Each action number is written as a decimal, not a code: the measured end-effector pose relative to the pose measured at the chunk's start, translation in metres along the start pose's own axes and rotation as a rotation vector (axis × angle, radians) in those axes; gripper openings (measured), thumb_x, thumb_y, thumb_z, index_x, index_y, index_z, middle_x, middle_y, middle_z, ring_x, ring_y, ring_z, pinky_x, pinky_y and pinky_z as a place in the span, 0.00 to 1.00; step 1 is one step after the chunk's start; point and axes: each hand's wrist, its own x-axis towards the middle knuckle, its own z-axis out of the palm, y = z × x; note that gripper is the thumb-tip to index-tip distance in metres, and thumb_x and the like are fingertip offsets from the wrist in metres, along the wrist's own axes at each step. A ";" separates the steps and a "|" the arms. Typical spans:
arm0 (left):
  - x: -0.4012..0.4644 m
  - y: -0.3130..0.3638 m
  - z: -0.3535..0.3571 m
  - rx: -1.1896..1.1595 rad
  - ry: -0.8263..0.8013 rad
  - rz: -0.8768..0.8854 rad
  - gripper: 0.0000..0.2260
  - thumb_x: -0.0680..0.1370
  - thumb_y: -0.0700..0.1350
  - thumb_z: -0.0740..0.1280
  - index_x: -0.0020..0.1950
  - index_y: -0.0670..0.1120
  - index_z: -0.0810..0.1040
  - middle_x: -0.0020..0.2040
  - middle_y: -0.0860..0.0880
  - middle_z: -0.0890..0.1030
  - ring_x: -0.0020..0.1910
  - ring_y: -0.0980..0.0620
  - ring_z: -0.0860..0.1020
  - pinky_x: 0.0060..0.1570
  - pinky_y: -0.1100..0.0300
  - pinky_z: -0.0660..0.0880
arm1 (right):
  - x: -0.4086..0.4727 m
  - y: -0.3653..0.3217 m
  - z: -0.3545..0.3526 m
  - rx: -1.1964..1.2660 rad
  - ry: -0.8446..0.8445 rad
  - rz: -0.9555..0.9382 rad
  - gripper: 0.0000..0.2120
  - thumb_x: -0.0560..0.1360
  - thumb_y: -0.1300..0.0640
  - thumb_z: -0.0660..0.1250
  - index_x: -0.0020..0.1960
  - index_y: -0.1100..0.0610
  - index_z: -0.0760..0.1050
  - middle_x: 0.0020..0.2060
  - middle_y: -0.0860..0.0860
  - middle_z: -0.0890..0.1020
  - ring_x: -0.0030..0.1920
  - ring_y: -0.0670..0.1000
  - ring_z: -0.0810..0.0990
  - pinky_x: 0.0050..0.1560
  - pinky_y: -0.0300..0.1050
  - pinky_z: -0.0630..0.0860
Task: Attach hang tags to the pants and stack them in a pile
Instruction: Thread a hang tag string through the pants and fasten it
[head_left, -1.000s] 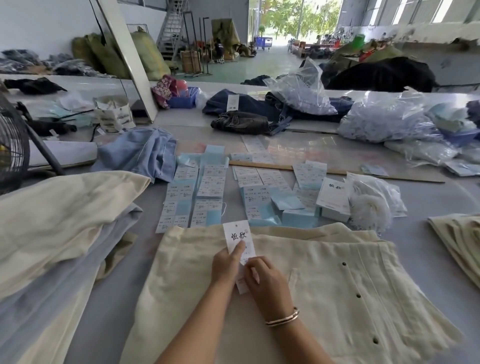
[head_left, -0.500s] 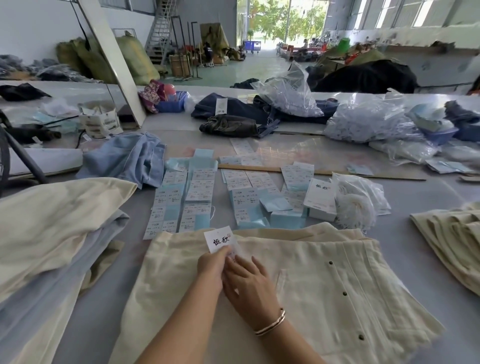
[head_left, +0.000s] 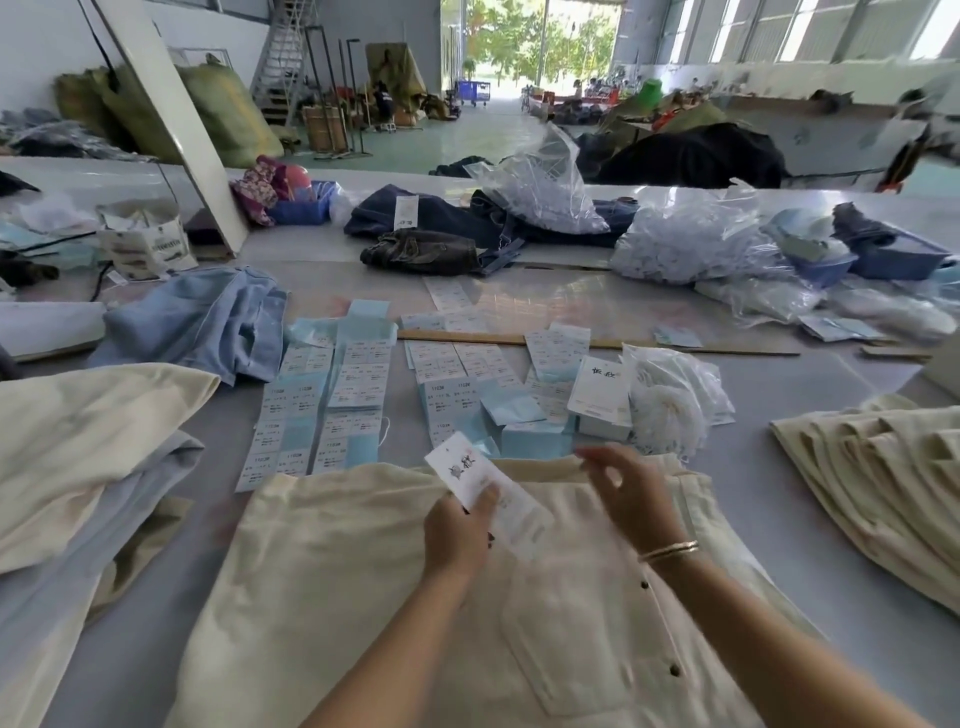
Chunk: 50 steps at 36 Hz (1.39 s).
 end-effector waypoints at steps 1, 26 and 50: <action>-0.003 -0.001 0.006 0.089 -0.036 0.045 0.13 0.78 0.53 0.67 0.44 0.44 0.81 0.40 0.49 0.83 0.41 0.48 0.83 0.34 0.63 0.76 | 0.014 0.013 -0.009 -0.009 0.047 0.097 0.08 0.72 0.69 0.69 0.49 0.60 0.83 0.41 0.55 0.84 0.42 0.57 0.82 0.44 0.42 0.72; -0.007 -0.016 0.025 0.528 0.096 0.231 0.18 0.77 0.57 0.64 0.51 0.44 0.83 0.49 0.47 0.85 0.45 0.47 0.82 0.40 0.59 0.72 | 0.115 0.125 -0.029 -0.260 0.062 0.442 0.10 0.75 0.59 0.67 0.51 0.65 0.81 0.49 0.63 0.80 0.49 0.63 0.78 0.48 0.45 0.69; -0.010 -0.014 0.026 0.577 0.094 0.222 0.19 0.78 0.58 0.62 0.51 0.45 0.83 0.49 0.48 0.85 0.45 0.48 0.82 0.41 0.60 0.72 | 0.141 0.137 -0.050 -0.326 -0.096 0.621 0.07 0.72 0.56 0.71 0.45 0.60 0.82 0.45 0.60 0.83 0.46 0.60 0.79 0.45 0.46 0.73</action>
